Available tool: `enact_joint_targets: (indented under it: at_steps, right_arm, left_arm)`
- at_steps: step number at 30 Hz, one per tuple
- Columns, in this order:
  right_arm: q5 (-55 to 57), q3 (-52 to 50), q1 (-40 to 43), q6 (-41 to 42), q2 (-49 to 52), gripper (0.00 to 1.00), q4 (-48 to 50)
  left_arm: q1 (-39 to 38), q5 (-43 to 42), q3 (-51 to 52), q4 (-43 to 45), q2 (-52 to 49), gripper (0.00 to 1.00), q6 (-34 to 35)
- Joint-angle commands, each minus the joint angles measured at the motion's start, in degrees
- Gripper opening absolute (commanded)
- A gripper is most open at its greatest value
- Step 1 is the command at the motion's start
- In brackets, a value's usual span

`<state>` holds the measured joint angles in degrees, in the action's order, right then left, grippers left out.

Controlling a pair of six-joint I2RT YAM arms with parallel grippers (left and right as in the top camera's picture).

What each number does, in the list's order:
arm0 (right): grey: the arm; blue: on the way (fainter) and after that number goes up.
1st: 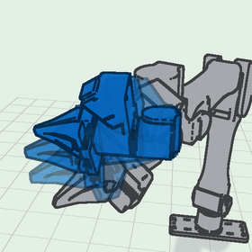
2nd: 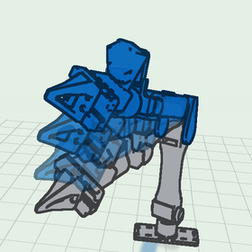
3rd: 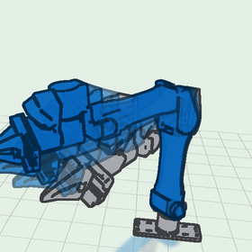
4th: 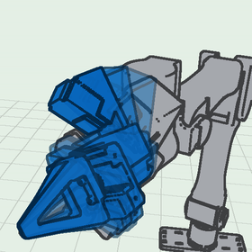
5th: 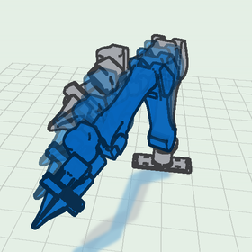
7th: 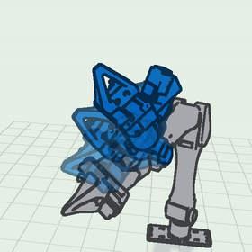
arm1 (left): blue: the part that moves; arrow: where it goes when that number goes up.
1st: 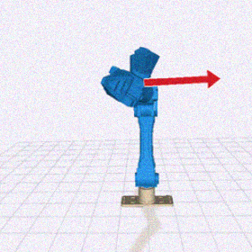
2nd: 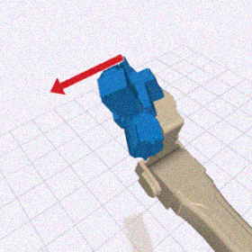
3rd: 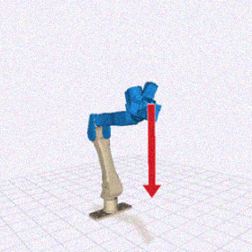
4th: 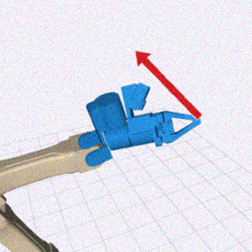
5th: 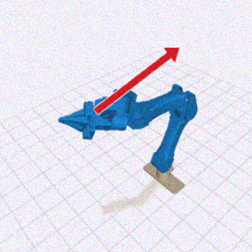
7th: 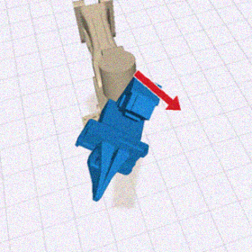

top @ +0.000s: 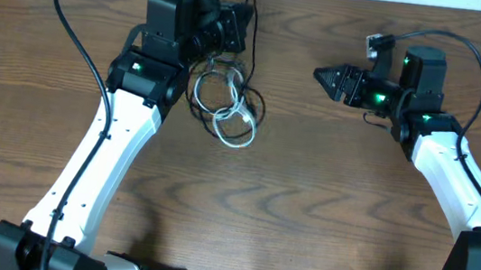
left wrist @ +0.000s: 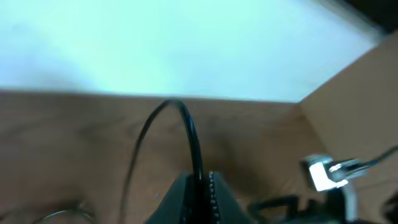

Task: Untangle cables

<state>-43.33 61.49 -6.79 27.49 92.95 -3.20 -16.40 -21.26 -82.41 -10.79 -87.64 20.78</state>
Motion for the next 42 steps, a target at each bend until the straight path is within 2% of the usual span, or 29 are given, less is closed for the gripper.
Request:
enact_joint_targets:
  at_steps: [1,5,12,17,18,23,29,33,35,37,42]
  right_arm:
    - [-3.8,0.4,0.1,-0.2,0.0,0.69,0.4]
    - [-5.9,0.4,1.3,-0.2,-0.1,0.7,1.4]
    - [-12.0,0.4,2.5,3.9,-0.1,0.71,9.8]
    - [-11.1,0.4,1.4,4.4,0.0,0.75,13.7]
    - [-10.1,0.4,0.5,3.6,0.0,0.79,13.7]
    - [-2.1,0.4,-4.5,-2.3,0.0,0.82,13.7]
    - [10.9,0.4,-10.7,-3.6,1.7,0.82,15.3]
    - [15.9,0.4,-12.9,-3.9,4.4,0.75,21.2]
    - [18.4,0.4,-13.2,-3.0,5.0,0.66,24.8]
    - [20.9,0.4,-13.1,-1.7,5.0,0.61,27.8]
    - [21.1,0.4,-12.0,2.3,4.8,0.41,34.1]
  left_arm:
    - [0.0,-8.3,-0.4,7.8,0.6,0.07,5.9]
    - [0.0,-11.4,-0.4,17.4,0.6,0.07,13.6]
    - [0.0,-16.1,-0.4,33.0,0.7,0.07,27.1]
    - [0.8,-15.4,-0.9,44.0,0.7,0.07,33.5]
    - [1.2,-15.5,-1.6,45.7,0.7,0.07,34.6]
    - [1.3,-17.7,-5.8,46.7,0.9,0.07,34.7]
    - [1.3,-19.3,-9.7,46.7,1.6,0.07,36.9]
    - [1.3,-19.3,-9.8,46.6,3.4,0.07,37.0]
    - [1.3,-19.3,-9.8,46.6,4.8,0.08,37.0]
    - [1.3,-19.5,-9.8,46.6,5.9,0.08,37.0]
    - [1.3,-18.8,-9.8,46.6,7.8,0.08,37.0]
